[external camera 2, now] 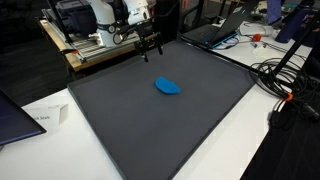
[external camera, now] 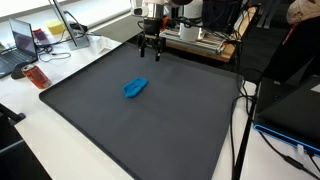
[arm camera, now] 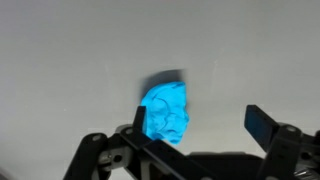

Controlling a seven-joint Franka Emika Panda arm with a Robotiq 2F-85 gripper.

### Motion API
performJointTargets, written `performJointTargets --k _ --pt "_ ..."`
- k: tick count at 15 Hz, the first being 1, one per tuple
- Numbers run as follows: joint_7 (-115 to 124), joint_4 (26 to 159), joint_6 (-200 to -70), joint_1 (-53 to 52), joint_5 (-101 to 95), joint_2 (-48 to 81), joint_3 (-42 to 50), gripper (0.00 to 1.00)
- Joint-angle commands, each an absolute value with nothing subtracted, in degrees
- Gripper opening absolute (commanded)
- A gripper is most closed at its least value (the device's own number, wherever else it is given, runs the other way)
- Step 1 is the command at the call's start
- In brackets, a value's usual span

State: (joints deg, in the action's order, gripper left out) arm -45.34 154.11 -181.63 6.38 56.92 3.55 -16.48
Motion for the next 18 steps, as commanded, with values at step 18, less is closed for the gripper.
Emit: performJointTargets --k 18 --pt "-12.7 150.2 -166.2 -13.5 2.7 3.3 17.8 1.0"
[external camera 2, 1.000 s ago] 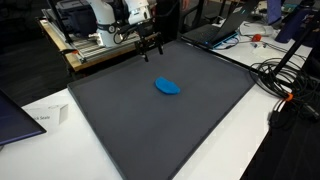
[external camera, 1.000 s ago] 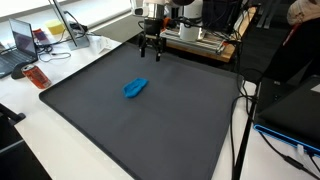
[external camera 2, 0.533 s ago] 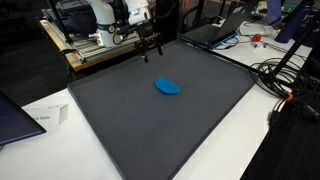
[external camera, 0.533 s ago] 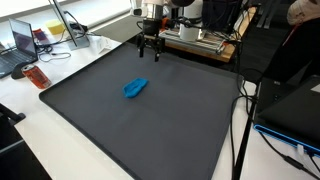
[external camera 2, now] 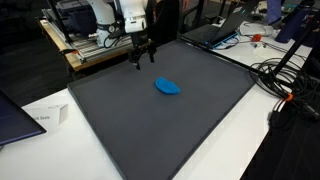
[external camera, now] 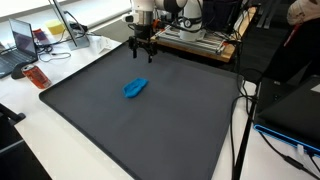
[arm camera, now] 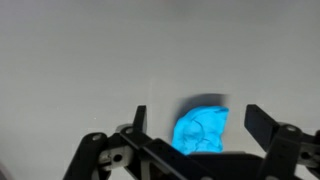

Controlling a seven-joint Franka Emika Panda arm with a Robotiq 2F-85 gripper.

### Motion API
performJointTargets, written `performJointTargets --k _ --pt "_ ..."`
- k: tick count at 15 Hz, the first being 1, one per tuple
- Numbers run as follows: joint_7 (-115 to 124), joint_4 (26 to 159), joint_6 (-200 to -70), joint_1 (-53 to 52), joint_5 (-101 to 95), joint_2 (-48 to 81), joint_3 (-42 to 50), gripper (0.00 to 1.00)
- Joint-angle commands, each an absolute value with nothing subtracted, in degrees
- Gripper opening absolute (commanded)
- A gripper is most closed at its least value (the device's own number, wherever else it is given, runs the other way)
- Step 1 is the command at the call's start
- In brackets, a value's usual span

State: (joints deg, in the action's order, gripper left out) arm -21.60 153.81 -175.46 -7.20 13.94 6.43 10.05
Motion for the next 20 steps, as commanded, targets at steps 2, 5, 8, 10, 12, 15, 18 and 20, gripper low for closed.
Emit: performJointTargets --k 2,5,8,10,12,15,18,20 --pt "-3.6 146.1 -157.4 -15.9 -7.0 0.9 19.9 1.0" --pt "5.7 139.2 -144.5 -10.7 -13.7 -0.7 10.0 1.0" --pt "6.6 132.1 -134.5 -9.1 -10.8 0.5 3.8 1.0" --pt "7.0 128.8 -132.8 -8.2 -10.8 2.5 1.5 1.0" --pt "6.3 127.3 -134.3 -7.2 -10.8 4.2 0.4 1.0" --pt "5.6 126.2 -137.0 -5.4 -10.3 7.9 0.5 1.0" --pt "6.6 125.7 -141.5 -4.1 -10.4 12.1 0.8 1.0" --pt "7.3 125.1 -145.0 -3.6 -10.6 15.3 1.1 1.0"
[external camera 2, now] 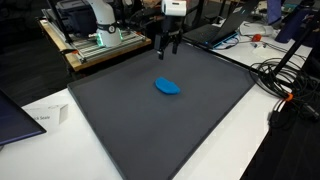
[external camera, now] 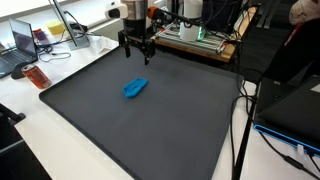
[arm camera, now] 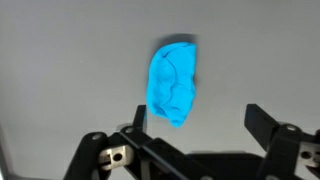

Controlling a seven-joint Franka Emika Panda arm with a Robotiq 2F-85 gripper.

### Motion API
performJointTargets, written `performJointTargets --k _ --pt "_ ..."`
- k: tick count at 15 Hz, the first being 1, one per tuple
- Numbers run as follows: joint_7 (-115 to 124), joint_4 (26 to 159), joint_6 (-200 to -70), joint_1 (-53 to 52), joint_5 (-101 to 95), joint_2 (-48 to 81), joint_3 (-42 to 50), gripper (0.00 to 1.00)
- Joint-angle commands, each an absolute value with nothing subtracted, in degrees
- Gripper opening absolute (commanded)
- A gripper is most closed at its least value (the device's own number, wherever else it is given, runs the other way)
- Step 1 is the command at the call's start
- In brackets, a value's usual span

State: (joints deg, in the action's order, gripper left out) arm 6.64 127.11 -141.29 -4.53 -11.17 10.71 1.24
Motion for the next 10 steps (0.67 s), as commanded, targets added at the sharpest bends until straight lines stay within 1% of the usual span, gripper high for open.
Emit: performJointTargets --k 1,5,10 --pt "7.6 124.9 -147.2 -3.5 -11.0 16.8 1.3 1.0" --pt "6.9 123.2 -151.4 -3.3 -9.9 22.2 1.7 1.0" --pt "5.2 120.6 -152.0 -2.6 -8.6 26.9 1.5 1.0"
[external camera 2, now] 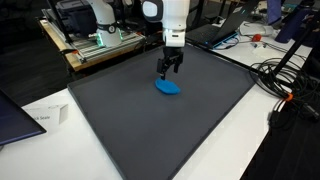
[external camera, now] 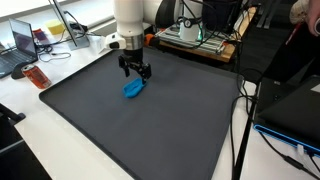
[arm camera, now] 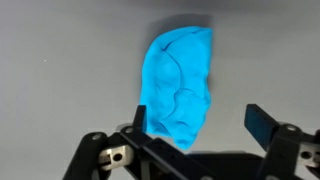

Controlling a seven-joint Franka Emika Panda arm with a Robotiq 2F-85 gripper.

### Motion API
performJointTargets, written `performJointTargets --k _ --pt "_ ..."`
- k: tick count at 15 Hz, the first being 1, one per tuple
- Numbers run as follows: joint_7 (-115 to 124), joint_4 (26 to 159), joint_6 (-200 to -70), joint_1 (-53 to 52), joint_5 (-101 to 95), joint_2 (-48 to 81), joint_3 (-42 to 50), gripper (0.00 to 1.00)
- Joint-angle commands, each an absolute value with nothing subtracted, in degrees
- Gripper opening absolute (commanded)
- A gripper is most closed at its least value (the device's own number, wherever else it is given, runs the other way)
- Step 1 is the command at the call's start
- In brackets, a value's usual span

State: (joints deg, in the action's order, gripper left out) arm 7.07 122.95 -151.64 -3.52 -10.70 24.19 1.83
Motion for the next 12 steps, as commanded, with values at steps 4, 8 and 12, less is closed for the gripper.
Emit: performJointTargets --k 4,8,12 --pt "2.1 119.5 -152.8 -0.8 -6.1 29.0 0.5 1.0" --pt "-1.7 119.1 -155.3 1.7 -3.3 30.2 -0.8 1.0" --pt "-5.3 118.3 -156.5 4.1 -0.5 31.6 -2.7 1.0"
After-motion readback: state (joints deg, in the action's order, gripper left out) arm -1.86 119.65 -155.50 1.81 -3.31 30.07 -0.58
